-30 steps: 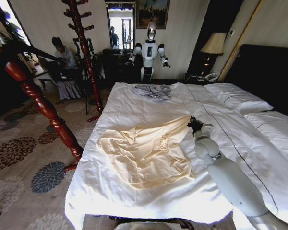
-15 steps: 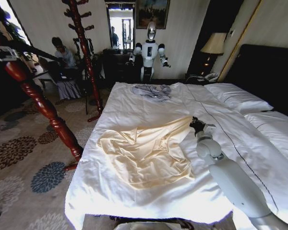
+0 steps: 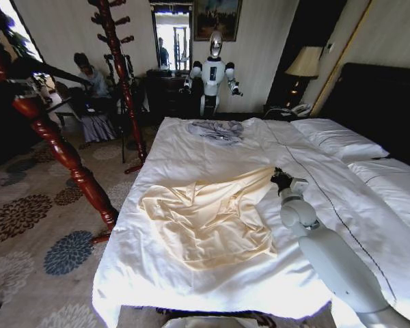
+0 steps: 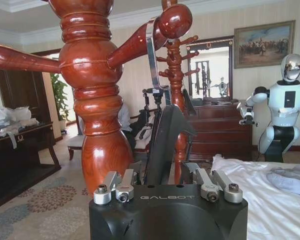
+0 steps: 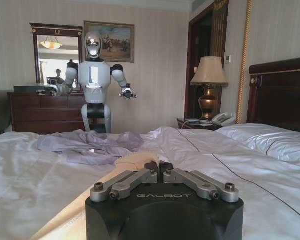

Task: Pick up the clothes from the bed and hang them on the clothes hanger.

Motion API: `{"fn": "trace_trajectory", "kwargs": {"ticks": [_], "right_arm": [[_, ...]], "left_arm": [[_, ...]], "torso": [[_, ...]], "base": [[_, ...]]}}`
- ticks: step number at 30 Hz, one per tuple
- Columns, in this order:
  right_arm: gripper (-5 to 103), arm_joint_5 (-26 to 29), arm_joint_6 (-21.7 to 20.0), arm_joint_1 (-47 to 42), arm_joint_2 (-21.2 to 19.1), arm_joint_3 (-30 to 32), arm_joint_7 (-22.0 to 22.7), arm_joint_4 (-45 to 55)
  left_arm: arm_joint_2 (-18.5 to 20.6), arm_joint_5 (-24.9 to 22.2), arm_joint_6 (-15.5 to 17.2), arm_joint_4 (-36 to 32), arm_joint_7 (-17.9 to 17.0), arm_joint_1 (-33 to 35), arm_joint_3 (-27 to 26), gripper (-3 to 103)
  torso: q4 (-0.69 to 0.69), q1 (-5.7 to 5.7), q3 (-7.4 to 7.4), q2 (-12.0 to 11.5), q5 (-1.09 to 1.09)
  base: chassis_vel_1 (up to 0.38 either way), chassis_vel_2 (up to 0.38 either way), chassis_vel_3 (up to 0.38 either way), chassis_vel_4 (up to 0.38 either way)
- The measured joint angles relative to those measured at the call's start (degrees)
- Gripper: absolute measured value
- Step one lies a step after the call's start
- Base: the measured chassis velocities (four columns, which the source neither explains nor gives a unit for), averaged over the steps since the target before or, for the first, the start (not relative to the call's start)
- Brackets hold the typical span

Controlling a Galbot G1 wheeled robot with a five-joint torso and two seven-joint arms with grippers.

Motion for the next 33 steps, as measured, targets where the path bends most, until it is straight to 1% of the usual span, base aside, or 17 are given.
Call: {"fn": "trace_trajectory", "kwargs": {"ticks": [2, 5, 6, 7, 8, 9, 16, 23, 26, 31, 33], "right_arm": [[0, 0.00, 0.01, 0.04, 0.00, -0.08, -0.01, -0.01], [0, -0.06, 0.02, 0.08, 0.05, -0.31, -0.01, -0.03], [0, -0.06, 0.02, 0.08, 0.05, -0.31, -0.01, -0.03], [0, -0.17, 0.02, 0.05, 0.06, -0.34, -0.01, -0.05], [0, -0.30, 0.03, -0.01, 0.07, -0.37, -0.01, -0.07], [0, -0.45, 0.05, -0.05, 0.12, -0.39, -0.01, -0.12], [0, -0.50, 0.09, 0.19, 0.22, -0.51, 0.08, -0.16], [0, -0.42, 0.09, 0.12, 0.09, -0.48, 0.22, -0.16], [0, -0.44, 0.09, -0.06, 0.03, -0.48, 0.25, -0.04], [0, -0.40, 0.09, 0.00, 0.03, -0.30, 0.30, 0.07], [0, -0.39, 0.09, -0.05, -0.03, -0.03, 0.31, 0.05]], "left_arm": [[-0.07, 0.09, 0.00, -0.07, -0.02, 0.00, 0.00, 41], [-0.33, 0.77, 0.02, -0.02, 0.18, -0.12, -0.04, 24], [-0.33, 0.77, 0.02, -0.02, 0.18, -0.12, -0.04, 24], [-0.42, 0.98, 0.02, -0.02, 0.52, -0.19, -0.07, 19], [-0.56, 1.52, 0.02, 0.00, 0.54, -0.30, -0.14, 19], [-0.77, 2.18, 0.02, 0.01, 0.81, -0.39, -0.20, 16], [-1.27, 4.65, 0.02, -0.32, 1.87, -0.71, -0.32, 16], [-0.94, 5.62, -0.28, -1.39, 3.21, -1.19, -0.70, 16], [-0.85, 7.83, -1.10, -2.21, 5.31, -1.49, -0.71, 16], [-1.03, 7.93, -1.33, -3.89, 6.74, -1.48, -0.52, 16], [-1.11, 7.91, -1.56, -4.65, 8.84, -0.77, -0.27, 16]], "torso": [[0.01, 0.00, 0.00, 0.00, 0.00], [0.00, 0.00, 0.00, 0.00, 0.00], [0.00, 0.00, 0.00, 0.00, 0.00], [0.01, 0.00, 0.00, 0.00, 0.00], [-0.01, 0.00, 0.00, 0.00, 0.00], [0.00, 0.00, 0.00, 0.00, 0.00], [0.00, 0.00, 0.00, 0.00, 0.00], [0.01, 0.00, 0.00, 0.00, 0.00], [0.00, 0.00, 0.00, 0.00, 0.00], [0.00, 0.00, 0.00, 0.00, 0.00], [0.01, 0.00, 0.00, 0.00, 0.00]], "base": [[0.000, 0.000, 0.000, 0.000], [0.000, 0.000, 0.000, 0.000], [0.000, 0.000, 0.000, 0.000], [0.000, 0.000, 0.000, 0.000], [0.000, 0.000, 0.000, 0.000], [0.000, 0.000, 0.000, 0.000], [0.000, 0.000, 0.000, 0.000], [0.000, 0.000, 0.000, 0.000], [0.000, 0.000, 0.000, 0.000], [0.000, 0.000, 0.000, 0.000], [0.000, 0.000, 0.000, 0.000]]}}
